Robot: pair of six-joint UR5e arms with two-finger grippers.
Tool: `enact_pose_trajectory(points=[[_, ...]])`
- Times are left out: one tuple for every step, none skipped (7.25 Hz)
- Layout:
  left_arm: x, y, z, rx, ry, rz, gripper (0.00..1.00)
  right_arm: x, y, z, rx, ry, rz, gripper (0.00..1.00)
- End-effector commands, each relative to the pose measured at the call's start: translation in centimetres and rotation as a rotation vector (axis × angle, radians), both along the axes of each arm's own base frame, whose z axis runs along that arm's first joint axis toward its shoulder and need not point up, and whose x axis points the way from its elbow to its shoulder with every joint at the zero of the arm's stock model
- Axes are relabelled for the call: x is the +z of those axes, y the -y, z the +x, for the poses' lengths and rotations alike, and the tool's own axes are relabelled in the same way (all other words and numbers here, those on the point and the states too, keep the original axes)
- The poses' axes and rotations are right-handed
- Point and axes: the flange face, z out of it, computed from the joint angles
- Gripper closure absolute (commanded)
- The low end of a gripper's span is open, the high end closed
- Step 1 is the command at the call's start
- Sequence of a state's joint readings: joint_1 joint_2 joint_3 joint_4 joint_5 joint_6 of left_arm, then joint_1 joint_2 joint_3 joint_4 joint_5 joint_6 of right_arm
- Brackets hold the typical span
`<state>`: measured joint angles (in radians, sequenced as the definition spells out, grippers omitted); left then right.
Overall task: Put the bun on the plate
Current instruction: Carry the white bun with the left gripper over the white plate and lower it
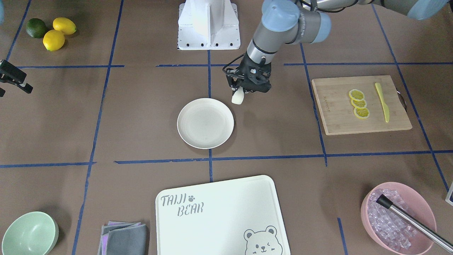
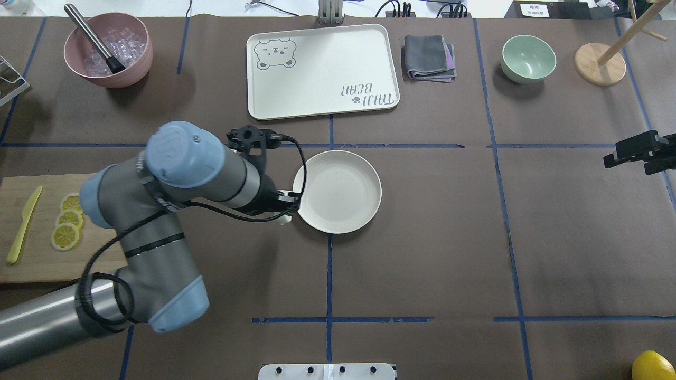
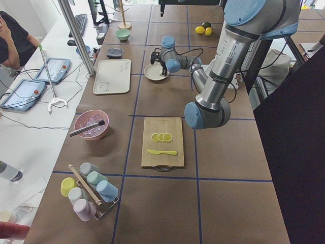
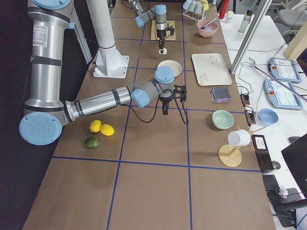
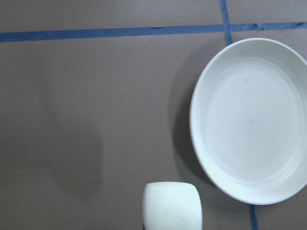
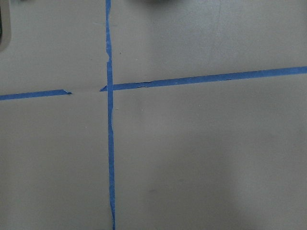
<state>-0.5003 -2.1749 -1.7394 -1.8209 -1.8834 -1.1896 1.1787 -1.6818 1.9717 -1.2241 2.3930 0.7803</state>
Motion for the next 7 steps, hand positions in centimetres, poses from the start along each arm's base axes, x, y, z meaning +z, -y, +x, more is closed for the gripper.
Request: enact_pose_trajectory(points=[[-4.0, 2.0, 7.0, -0.05, 0.048, -0.014, 0.69, 0.0, 0.0, 0.0, -0.001, 0.0, 0.002, 0.0], [-4.6, 3.1, 8.0, -0.093, 0.068, 0.009, 0.69, 0.0, 0.0, 0.0, -0.001, 0.0, 0.002, 0.0], [-4.1, 3.4, 8.3, -0.104, 0.082, 0.012, 0.69, 0.0, 0.0, 0.0, -0.001, 0.0, 0.002, 0.0], [-3.4, 4.1, 9.4, -0.123, 0.113, 0.021, 0.69, 0.0, -0.1, 0.1, 0.0, 0.0, 0.002, 0.0], [-3.7, 5.2, 11.3, -0.138, 0.142, 0.021, 0.69, -0.2, -0.1, 0.0, -0.001, 0.002, 0.005, 0.0], [-3.5, 4.7, 12.1, -0.128, 0.147, 0.019, 0.69, -0.2, -0.1, 0.0, -0.001, 0.002, 0.007, 0.0], [-3.6, 4.7, 12.1, -0.132, 0.147, 0.016, 0.69, -0.1, -0.1, 0.0, -0.001, 0.002, 0.005, 0.0]])
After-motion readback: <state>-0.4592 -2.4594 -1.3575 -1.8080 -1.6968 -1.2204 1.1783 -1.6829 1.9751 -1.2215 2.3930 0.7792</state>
